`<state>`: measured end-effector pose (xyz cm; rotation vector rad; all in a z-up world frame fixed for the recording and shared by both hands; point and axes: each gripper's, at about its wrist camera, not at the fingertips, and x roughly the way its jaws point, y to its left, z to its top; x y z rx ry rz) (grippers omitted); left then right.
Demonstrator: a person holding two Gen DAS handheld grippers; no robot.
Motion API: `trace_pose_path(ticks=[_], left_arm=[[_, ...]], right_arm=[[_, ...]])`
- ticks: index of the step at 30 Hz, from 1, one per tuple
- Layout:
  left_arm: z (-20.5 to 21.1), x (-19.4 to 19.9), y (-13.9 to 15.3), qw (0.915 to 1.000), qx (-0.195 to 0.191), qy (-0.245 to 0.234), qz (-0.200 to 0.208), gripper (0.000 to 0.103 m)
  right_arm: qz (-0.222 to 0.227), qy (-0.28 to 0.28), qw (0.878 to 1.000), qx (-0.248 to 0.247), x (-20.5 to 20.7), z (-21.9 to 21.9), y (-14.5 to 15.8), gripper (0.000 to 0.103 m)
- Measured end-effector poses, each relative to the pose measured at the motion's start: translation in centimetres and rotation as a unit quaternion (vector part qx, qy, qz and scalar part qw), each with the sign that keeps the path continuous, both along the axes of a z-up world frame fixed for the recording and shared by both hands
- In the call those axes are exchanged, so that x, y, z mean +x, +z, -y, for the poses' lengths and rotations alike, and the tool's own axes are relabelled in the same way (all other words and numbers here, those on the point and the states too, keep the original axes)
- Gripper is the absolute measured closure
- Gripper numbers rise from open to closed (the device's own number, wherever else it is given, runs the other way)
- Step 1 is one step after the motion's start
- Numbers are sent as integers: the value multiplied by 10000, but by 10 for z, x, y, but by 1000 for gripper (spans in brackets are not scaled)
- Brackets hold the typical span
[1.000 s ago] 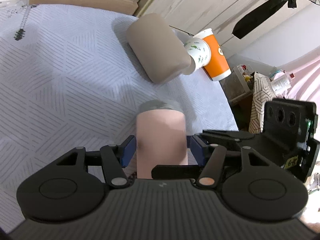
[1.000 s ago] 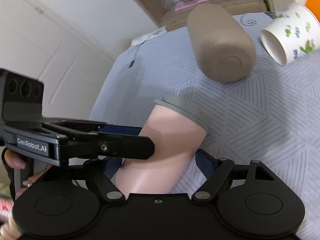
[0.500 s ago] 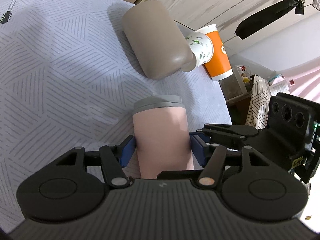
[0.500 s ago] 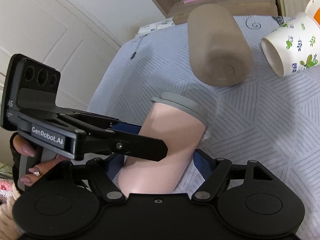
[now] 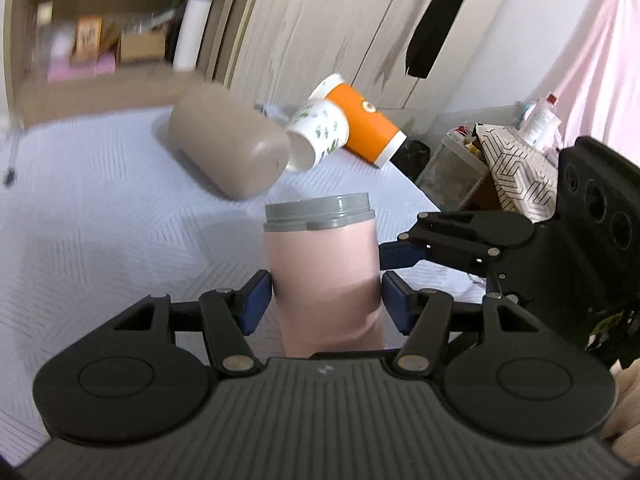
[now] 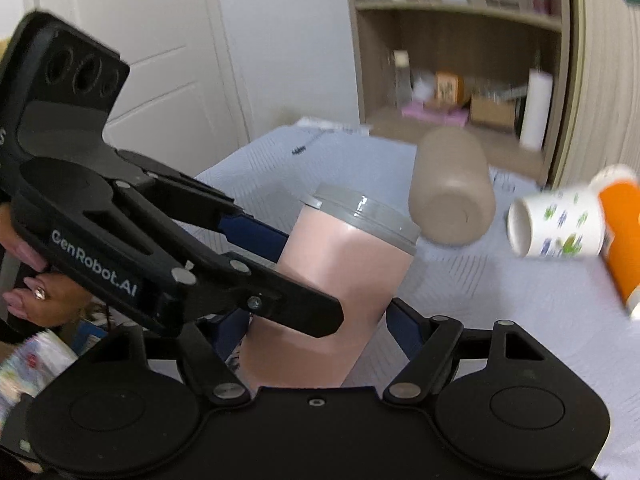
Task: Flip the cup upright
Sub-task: 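Lower the upright pink tumbler onto the cloth with the left gripper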
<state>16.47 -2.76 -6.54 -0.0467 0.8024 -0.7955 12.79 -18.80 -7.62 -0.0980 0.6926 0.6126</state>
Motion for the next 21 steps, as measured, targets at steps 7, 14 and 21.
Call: trace_pose_path(ticks=[7, 14, 21], left_arm=[[11, -13, 8, 9971, 239, -1, 725, 44], [30, -15, 12, 9868, 640, 83, 1488, 44], [38, -3, 17, 9832, 477, 211, 1752, 44]], right_arm=[[1025, -7, 9927, -636, -11, -10, -4, 23], [1780, -258, 9765, -1190, -7, -21, -8, 24], [2099, -510, 9712, -1005, 7, -12, -9, 24]])
